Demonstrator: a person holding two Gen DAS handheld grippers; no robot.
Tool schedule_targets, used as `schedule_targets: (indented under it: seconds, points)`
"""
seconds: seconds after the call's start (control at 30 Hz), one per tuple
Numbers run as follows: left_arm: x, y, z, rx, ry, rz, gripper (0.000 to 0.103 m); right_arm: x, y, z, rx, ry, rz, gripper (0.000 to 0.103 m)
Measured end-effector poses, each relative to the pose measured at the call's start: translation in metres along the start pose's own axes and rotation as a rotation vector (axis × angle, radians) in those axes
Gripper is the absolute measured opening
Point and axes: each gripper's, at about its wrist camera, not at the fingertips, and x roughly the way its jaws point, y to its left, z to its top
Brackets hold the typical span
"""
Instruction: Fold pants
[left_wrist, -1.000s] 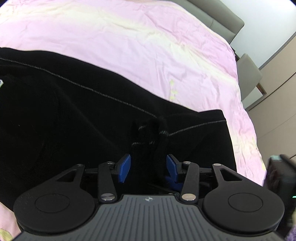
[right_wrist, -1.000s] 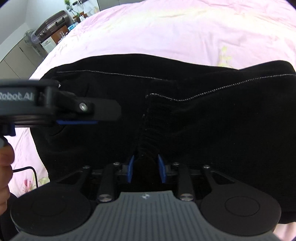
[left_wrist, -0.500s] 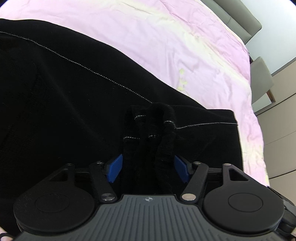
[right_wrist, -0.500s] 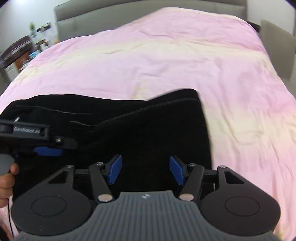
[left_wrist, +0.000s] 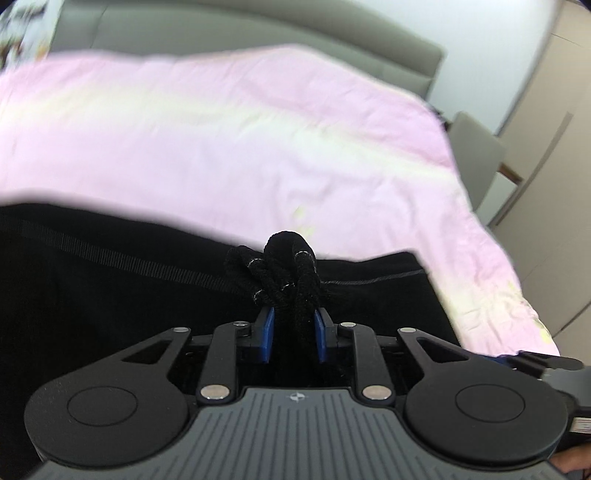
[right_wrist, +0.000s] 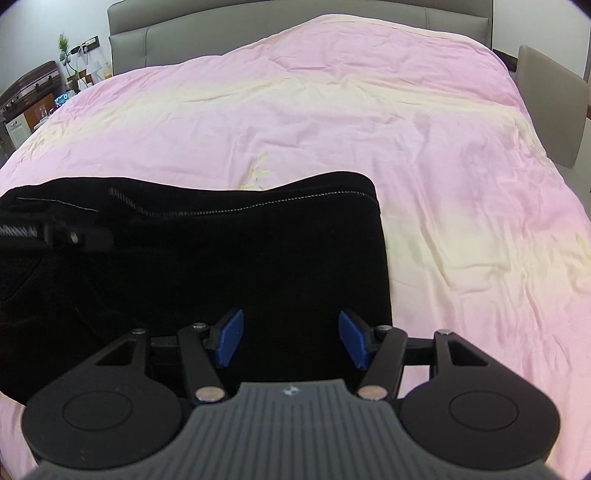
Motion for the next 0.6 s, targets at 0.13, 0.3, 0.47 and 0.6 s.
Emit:
schedule_targets:
  seconds: [0.13, 0.3, 0.47, 0.6]
  points:
    - [-0.003, -0.012, 0.016, 0.105, -0.010, 0.035, 0.025, -0.002, -0.003, 0.002, -0.005, -0.002, 0.001, 0.056]
    - [0.034, 0.035, 0.004, -0.011, 0.147, 0.016, 0.025, -0.005, 0.000, 0.004, -0.019, 0.007, 0.015, 0.056]
    - [0.050, 0.077, -0.010, -0.127, 0.222, -0.036, 0.027, -0.016, -0.004, 0.008, -0.055, 0.014, 0.025, 0.039]
    - [0.055, 0.077, -0.010, -0.103, 0.239, -0.026, 0.028, -0.020, -0.020, 0.013, -0.018, 0.040, 0.028, 0.026]
